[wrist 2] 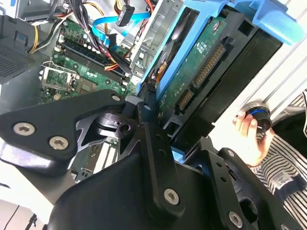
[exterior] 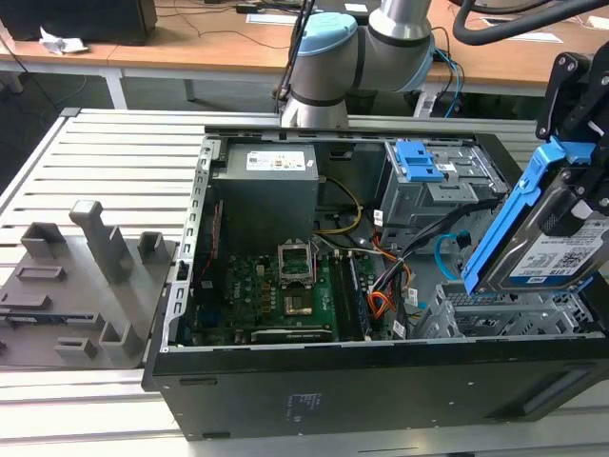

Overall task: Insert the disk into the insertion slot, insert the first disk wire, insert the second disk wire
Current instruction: 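Insert the disk into the insertion slot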

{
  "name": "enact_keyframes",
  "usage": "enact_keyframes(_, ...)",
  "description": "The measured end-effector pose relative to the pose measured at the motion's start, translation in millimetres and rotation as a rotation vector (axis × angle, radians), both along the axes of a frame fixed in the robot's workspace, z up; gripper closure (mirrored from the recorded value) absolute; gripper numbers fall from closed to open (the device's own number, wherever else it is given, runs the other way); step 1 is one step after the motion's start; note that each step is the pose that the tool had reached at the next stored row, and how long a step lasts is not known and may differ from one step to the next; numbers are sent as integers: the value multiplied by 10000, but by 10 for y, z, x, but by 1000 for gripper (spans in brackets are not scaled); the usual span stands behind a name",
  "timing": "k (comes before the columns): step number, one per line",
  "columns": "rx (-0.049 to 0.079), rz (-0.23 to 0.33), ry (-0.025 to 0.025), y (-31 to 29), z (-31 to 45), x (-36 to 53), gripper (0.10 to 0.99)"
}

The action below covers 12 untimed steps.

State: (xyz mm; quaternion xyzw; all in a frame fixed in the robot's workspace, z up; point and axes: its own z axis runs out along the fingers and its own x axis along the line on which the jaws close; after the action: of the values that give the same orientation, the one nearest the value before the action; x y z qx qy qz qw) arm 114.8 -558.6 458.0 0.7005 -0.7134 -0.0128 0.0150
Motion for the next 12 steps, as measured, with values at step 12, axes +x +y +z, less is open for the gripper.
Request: enact_keyframes(12,1,0,0,0,-64,0,725)
